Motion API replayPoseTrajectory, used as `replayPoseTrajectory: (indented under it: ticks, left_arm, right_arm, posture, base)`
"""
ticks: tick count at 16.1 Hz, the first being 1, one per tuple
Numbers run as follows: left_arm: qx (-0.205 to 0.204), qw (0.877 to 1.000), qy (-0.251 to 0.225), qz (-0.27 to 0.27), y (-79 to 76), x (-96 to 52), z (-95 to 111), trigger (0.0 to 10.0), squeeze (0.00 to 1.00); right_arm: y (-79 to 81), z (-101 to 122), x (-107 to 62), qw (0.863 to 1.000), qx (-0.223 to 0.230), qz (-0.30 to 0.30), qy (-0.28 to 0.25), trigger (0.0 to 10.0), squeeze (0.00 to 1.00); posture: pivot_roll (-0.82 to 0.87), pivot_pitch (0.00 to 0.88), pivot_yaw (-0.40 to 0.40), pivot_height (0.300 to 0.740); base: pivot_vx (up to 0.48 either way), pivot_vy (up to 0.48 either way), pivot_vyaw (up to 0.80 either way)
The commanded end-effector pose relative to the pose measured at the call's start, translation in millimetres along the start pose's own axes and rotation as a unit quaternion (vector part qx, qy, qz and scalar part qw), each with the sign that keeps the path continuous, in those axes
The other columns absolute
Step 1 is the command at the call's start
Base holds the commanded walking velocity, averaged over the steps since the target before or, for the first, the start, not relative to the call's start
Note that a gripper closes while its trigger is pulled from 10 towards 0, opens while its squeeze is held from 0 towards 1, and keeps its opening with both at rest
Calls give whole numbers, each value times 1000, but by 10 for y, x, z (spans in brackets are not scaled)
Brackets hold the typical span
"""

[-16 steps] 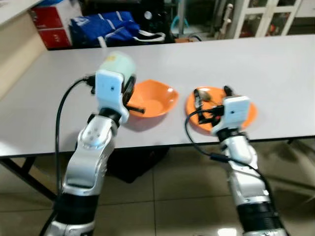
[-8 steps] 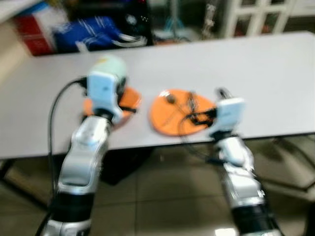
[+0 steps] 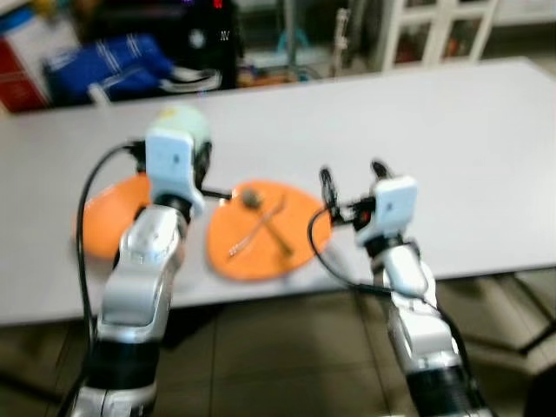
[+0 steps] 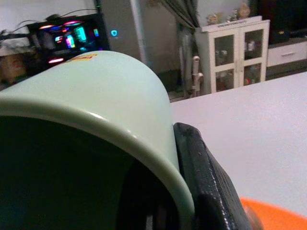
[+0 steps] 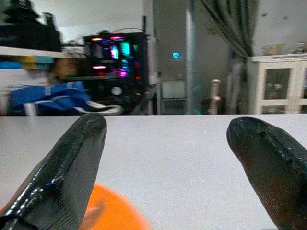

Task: Setting the table

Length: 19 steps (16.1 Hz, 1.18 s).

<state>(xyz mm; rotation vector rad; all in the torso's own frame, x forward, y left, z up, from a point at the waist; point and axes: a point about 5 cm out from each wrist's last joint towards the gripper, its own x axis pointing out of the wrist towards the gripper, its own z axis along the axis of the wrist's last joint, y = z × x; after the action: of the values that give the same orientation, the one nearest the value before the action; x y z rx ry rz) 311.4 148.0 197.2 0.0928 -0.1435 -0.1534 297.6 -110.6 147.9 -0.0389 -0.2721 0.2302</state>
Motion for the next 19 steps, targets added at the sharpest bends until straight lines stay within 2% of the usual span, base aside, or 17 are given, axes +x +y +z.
replayPoseTrajectory:
  ticks: [1, 3, 7, 9, 12, 13, 15, 18, 19]
  left_arm:
    - [5, 1000, -10, -17, -70, 24, 61, 0, 0]
    - [2, 1000, -9, -22, -89, 27, 65, 0, 0]
    - [27, 997, -2, -70, -73, 171, 207, 0, 0]
    - [33, 995, 15, -90, 10, 371, 285, 0, 0]
    - [17, 994, 30, -103, 70, 532, 310, 0, 0]
    - [28, 992, 44, -115, 134, 726, 314, 0, 0]
    - [30, 989, 53, -132, 142, 842, 335, 0, 0]
    - [31, 989, 56, -135, 161, 922, 345, 0, 0]
    - [16, 990, 63, -123, 183, 962, 307, 0, 0]
  right_arm:
    - [-44, 20, 4, 1000, -4, -8, -2, 10000, 0]
    - [-44, 21, 3, 1000, -3, -7, -2, 10000, 0]
    - [-7, 20, 11, 1000, 0, -4, -1, 10000, 0]
    - [23, 16, 16, 1000, 4, -3, 0, 10000, 0]
    - [39, 20, 17, 1000, 6, -2, -1, 10000, 0]
    - [51, 24, 4, 1000, 6, 0, -2, 10000, 0]
    - [61, 25, -21, 1000, 6, 1, -1, 10000, 0]
    - [54, 28, -51, 1000, 3, -3, -1, 10000, 0]
    - [38, 23, -81, 1000, 1, -5, 3, 10000, 0]
  posture:
    - [-156, 0, 120, 740]
    - [-155, 0, 118, 740]
    - [-149, 0, 124, 740]
    - [-149, 0, 130, 740]
    - [-156, 0, 136, 740]
    - [-166, 0, 142, 740]
    - [-185, 0, 154, 740]
    - [-203, 0, 158, 740]
    - [-218, 0, 155, 740]
  base:
    - [371, -300, 0]
    - [165, -141, 0]
    - [0, 0, 0]
    - [0, 0, 0]
    - [0, 0, 0]
    - [0, 0, 0]
    - [0, 0, 0]
    - [0, 0, 0]
    - [0, 0, 0]
